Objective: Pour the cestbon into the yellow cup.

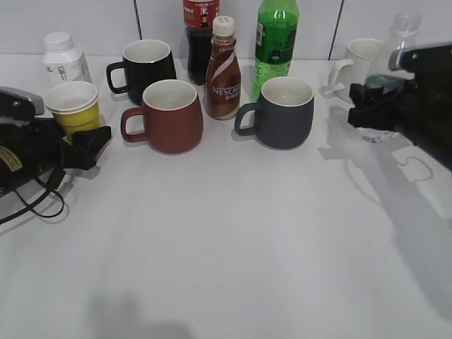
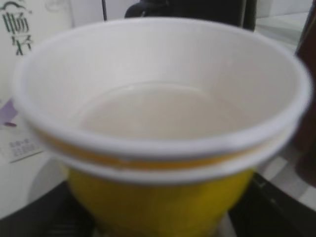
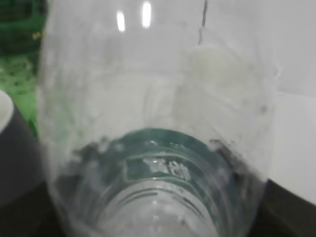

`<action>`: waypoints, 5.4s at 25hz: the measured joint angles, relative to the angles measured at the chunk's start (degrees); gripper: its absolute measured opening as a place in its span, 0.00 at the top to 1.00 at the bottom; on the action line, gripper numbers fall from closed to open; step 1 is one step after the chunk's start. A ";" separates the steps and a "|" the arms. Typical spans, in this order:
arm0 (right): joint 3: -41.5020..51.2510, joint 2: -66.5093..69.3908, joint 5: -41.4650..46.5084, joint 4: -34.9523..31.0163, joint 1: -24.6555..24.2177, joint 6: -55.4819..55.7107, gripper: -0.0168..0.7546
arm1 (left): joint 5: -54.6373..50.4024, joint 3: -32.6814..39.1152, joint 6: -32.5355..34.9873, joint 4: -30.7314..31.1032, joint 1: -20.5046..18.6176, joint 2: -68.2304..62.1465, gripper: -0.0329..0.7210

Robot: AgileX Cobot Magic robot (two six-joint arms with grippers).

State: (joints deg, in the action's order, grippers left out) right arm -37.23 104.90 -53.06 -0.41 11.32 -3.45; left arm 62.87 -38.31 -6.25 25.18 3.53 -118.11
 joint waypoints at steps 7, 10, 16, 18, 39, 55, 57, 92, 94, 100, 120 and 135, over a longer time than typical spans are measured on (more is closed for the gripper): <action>-2.79 8.24 -4.02 1.30 0.00 -0.26 0.35 | 0.16 3.55 0.00 -0.15 0.00 3.16 0.18; -3.04 8.80 -4.97 2.41 0.00 -0.32 0.35 | 0.16 5.05 0.00 -0.19 0.00 4.07 0.18; -2.62 8.85 -5.69 1.47 0.00 -0.32 0.19 | 0.20 7.62 0.00 -0.37 0.00 4.19 0.18; -1.77 8.85 -5.93 -0.57 0.00 -0.32 0.15 | 0.20 8.20 0.00 -0.37 0.00 4.25 0.17; 12.06 -5.45 9.00 5.15 0.00 8.21 0.18 | -17.48 19.05 -16.95 6.32 2.51 27.96 0.18; 0.35 -36.79 72.50 5.30 0.00 12.60 0.22 | -88.55 5.68 -24.23 -1.97 18.93 61.99 0.23; -1.31 -40.86 80.42 3.39 0.00 11.20 0.23 | -102.67 1.50 -23.98 -3.62 22.19 65.24 0.25; 8.14 -105.45 113.48 -6.02 0.00 -4.65 0.26 | -124.26 8.26 6.25 -22.23 28.50 115.01 0.26; 8.14 -105.45 113.48 -6.02 0.00 -4.73 0.26 | -124.26 8.26 6.25 -22.18 28.50 115.01 0.26; 8.14 -105.45 113.28 -6.07 0.00 -4.80 0.26 | -124.26 8.26 6.25 -22.12 28.50 115.01 0.28; 8.14 -105.45 113.01 -6.19 -12.43 -4.92 0.26 | -123.97 8.26 6.55 -21.75 -2.13 118.48 0.28; 8.14 -105.45 112.98 -6.24 -11.28 -4.92 0.26 | -123.90 8.26 6.55 -21.53 -1.08 118.48 0.28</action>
State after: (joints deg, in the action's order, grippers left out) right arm -29.09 -0.55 59.92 -6.65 0.04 -8.37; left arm -61.03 -30.05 0.30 3.65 2.46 0.37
